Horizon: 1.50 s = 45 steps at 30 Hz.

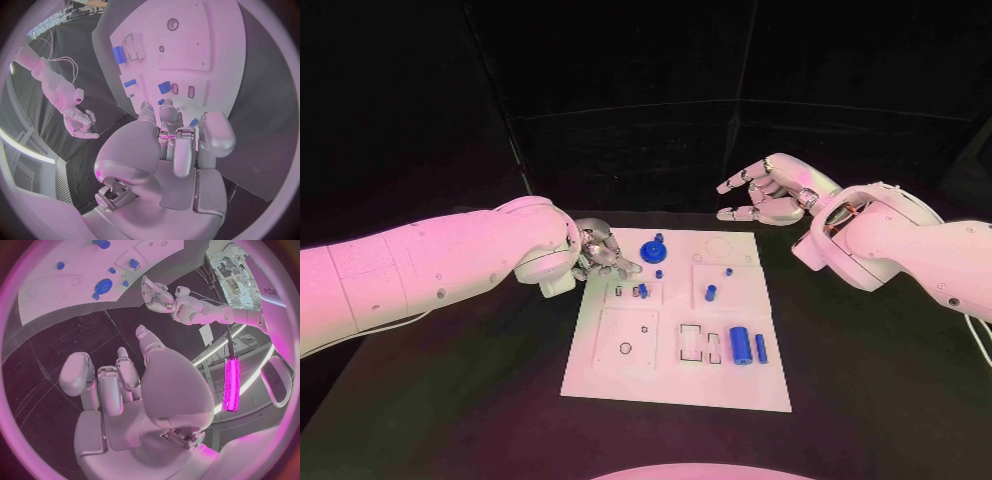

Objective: Assemble the parts on the task board

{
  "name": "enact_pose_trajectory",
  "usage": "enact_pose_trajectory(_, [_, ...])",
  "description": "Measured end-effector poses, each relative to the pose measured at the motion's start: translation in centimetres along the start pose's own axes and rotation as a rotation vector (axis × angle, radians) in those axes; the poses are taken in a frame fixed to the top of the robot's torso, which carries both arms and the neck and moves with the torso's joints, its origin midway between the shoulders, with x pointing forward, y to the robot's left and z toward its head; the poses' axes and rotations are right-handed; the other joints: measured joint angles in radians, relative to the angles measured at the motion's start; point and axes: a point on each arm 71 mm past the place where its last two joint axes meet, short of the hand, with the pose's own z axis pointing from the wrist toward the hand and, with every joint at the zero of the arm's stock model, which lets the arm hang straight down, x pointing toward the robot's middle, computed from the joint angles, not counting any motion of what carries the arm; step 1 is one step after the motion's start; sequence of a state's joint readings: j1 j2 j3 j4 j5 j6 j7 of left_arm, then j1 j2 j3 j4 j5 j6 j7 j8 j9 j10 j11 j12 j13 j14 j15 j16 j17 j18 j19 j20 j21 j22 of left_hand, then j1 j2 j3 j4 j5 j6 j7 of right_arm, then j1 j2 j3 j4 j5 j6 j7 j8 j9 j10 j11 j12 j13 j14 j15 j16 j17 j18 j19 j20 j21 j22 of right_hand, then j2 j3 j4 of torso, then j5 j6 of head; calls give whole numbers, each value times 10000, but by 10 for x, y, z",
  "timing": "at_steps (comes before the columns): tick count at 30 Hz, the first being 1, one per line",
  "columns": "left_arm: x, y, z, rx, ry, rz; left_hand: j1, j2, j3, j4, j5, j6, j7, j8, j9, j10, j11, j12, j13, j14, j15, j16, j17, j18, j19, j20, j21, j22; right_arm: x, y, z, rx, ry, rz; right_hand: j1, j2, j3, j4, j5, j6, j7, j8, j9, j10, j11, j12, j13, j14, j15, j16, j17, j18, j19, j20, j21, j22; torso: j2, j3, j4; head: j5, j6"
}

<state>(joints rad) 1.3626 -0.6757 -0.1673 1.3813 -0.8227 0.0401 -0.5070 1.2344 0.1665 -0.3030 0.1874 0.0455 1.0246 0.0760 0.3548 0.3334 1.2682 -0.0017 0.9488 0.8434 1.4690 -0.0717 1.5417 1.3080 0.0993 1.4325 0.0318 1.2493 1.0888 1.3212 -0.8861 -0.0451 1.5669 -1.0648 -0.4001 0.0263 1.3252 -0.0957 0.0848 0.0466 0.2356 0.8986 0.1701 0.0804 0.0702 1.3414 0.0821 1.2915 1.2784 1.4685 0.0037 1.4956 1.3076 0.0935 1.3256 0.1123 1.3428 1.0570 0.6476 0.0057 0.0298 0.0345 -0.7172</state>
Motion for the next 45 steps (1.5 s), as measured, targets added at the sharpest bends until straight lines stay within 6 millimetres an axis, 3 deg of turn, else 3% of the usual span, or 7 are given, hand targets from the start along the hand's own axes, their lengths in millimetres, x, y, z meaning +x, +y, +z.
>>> enact_pose_trajectory(4, [3,-6,5,-424,130,466,0,0,0,0,0,-82,-12,185,203,0,0,274,273,0,0,95,0,-1,124,17,316,443,1,-1,2,62,59,21,0,0,0,0,43,0,0,0,0,0,0,0,1,0,0,0,-1,-1,0,0,0,0,-6,6,-1,21,-17])
enact_pose_trajectory(6, [4,-8,7,-554,162,624,-109,34,-67,66,0,-102,-31,288,307,0,0,399,402,0,0,118,0,-154,185,50,503,714,2,0,3,79,82,24,0,0,-28,-28,43,0,0,0,0,0,0,0,1,0,0,0,0,-1,0,0,0,0,-4,6,-2,27,-30])
enact_pose_trajectory(14, [7,-19,14,-805,249,1088,-335,1,-224,223,1,-182,-98,621,681,96,-54,775,807,-1,1,223,-1,-153,241,9,794,1147,4,-1,6,162,148,20,41,41,-53,-2,145,0,0,0,-1,1,0,-41,-30,0,0,0,-1,-2,-34,-35,-46,-62,27,0,-12,30,-105])
enact_pose_trajectory(27, [13,-26,23,-1075,523,1558,-333,1,-224,223,8,-295,-84,726,832,111,-38,814,898,-2,2,229,-2,-152,241,8,882,1278,6,0,10,207,225,24,40,41,-78,24,184,0,0,0,-2,-72,0,-108,-98,0,0,-40,-2,-2,-102,-33,-150,-194,40,-5,-16,3,-265])
enact_pose_trajectory(45, [18,-35,28,-1116,834,1892,-332,3,-191,191,9,-368,-83,871,994,110,-38,900,968,-2,4,229,-3,-151,241,8,929,1369,8,1,12,217,298,35,40,41,-166,55,228,0,0,0,-3,-71,0,-108,-110,0,0,-85,-3,-3,-102,-34,-150,-238,35,-7,-15,-35,-372])
